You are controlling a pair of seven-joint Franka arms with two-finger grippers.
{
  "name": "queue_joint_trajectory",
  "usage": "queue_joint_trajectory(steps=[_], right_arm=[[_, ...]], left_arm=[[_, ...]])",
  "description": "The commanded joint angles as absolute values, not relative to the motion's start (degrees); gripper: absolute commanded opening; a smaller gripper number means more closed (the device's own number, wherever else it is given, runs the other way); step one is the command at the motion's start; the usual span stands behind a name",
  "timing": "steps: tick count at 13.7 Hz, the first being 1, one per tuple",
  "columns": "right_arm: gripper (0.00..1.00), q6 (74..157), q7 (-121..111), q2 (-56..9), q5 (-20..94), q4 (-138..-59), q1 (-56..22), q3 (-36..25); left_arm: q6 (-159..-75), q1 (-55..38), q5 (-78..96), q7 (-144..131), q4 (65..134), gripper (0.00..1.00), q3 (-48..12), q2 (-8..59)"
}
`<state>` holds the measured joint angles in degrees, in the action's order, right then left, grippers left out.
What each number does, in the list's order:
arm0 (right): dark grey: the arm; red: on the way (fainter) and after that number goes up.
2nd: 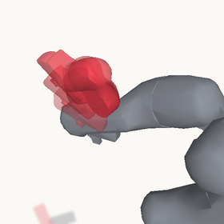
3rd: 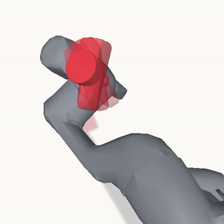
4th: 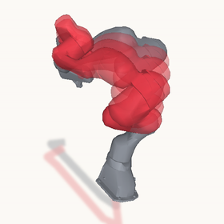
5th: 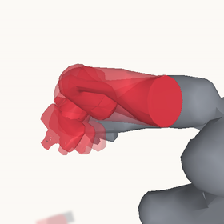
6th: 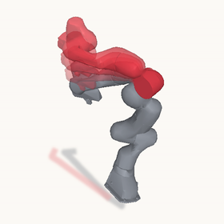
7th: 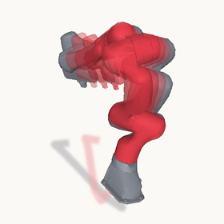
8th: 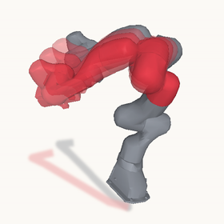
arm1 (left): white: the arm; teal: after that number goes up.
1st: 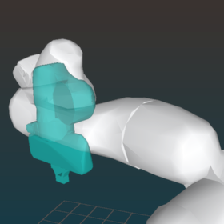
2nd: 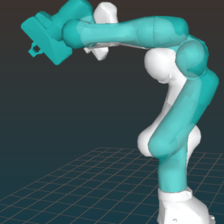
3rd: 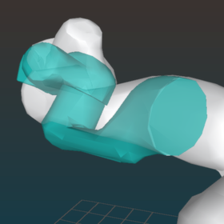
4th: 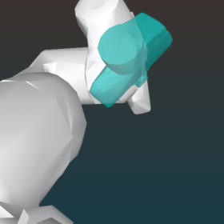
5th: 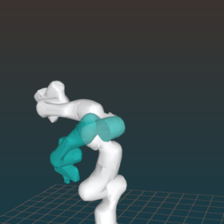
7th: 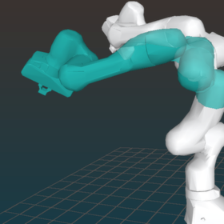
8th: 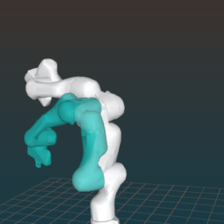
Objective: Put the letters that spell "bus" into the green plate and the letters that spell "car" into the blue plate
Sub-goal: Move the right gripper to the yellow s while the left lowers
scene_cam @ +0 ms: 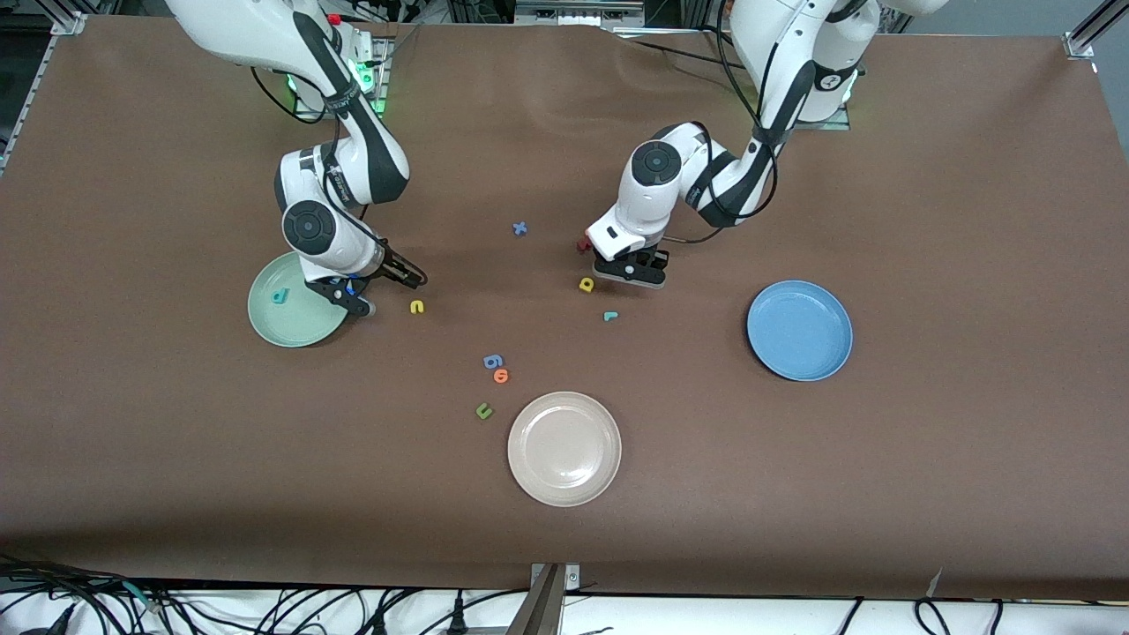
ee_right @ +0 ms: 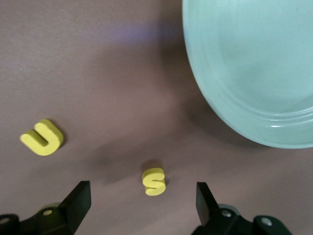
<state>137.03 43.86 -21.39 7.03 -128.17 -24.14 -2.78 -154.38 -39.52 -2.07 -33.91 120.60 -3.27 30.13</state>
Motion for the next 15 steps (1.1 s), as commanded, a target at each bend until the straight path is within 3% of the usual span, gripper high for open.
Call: queue_joint_trajectory(steps=[1, 5, 11, 15], right_arm=[[0.94, 138.7, 43.4, -20.4, 7.6, -130.2, -23.7, -2.3], [0.87, 140.6, 43.4, -20.0, 7.6, -132.0, -23.7, -2.3], [0.86, 142.9, 43.8, -17.8, 7.6, -134.7, -23.7, -2.2], [0.68, 143.3, 43.6, -17.0, 7.6, -135.7, -23.7, -2.2]], left_arm=[[-153.9, -39.1, -0.9, -33.5, 119.5, 0.48, -3.8, 31.7], [-153.8, -39.5, -1.1, -33.4, 120.3, 0.48, -3.9, 31.4], [-153.6, -38.9, -1.3, -31.4, 122.1, 0.48, -4.0, 30.5], [-153.5, -38.9, -1.3, -30.9, 123.1, 0.48, -4.0, 29.7]])
